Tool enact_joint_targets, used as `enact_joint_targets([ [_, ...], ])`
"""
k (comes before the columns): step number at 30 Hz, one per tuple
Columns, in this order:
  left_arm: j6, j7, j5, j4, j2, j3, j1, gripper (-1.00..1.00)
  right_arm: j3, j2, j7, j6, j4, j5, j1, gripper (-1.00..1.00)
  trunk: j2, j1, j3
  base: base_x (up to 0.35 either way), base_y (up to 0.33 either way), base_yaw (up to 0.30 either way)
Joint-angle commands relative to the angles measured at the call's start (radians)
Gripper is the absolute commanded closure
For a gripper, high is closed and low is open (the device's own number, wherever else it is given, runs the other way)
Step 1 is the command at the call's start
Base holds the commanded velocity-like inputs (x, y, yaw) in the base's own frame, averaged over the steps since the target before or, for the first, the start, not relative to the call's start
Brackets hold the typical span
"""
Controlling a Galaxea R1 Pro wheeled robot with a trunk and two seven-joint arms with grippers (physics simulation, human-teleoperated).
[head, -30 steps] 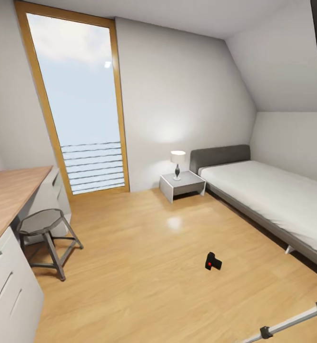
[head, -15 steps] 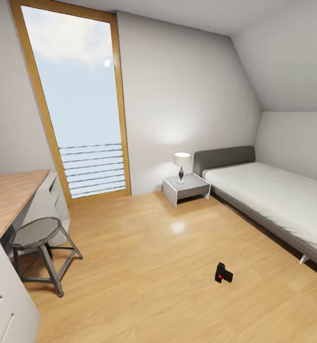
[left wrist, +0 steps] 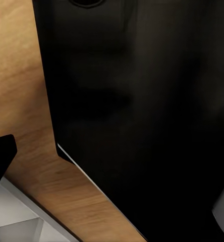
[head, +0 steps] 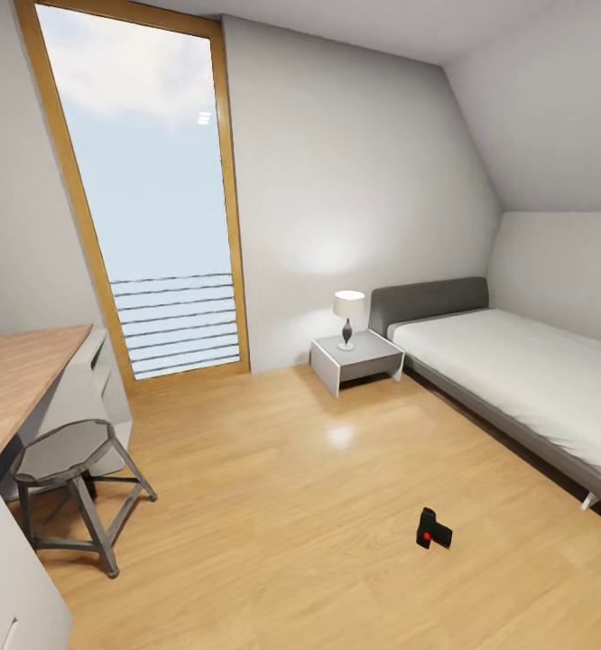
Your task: Attach the digital camera to the camera tripod in the bedroom.
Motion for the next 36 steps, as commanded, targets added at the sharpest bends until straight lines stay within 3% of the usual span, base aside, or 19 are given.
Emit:
enact_joint_targets([
  [1, 0.006, -0.001, 0.0, -0.002, 0.0, 0.0, 0.0, -1.0, 0.0, 0.0, 0.0, -0.003, 0.0, 0.0, 0.0, -1.0, -0.001, 0.0, -0.001, 0.008, 0.002, 0.0],
  [17, 0.006, 0.0, 0.0, -0.002, 0.001, 0.001, 0.0, -1.0, 0.0, 0.0, 0.0, -0.003, 0.0, 0.0, 0.0, -1.0, -0.001, 0.0, -0.001, 0.021, 0.0, 0.0],
  [36, 0.006, -0.001, 0.0, -0.002, 0.002, 0.001, 0.0, -1.0, 0.0, 0.0, 0.0, -0.003, 0.0, 0.0, 0.0, -1.0, -0.001, 0.0, -0.001, 0.302, 0.0, 0.0],
])
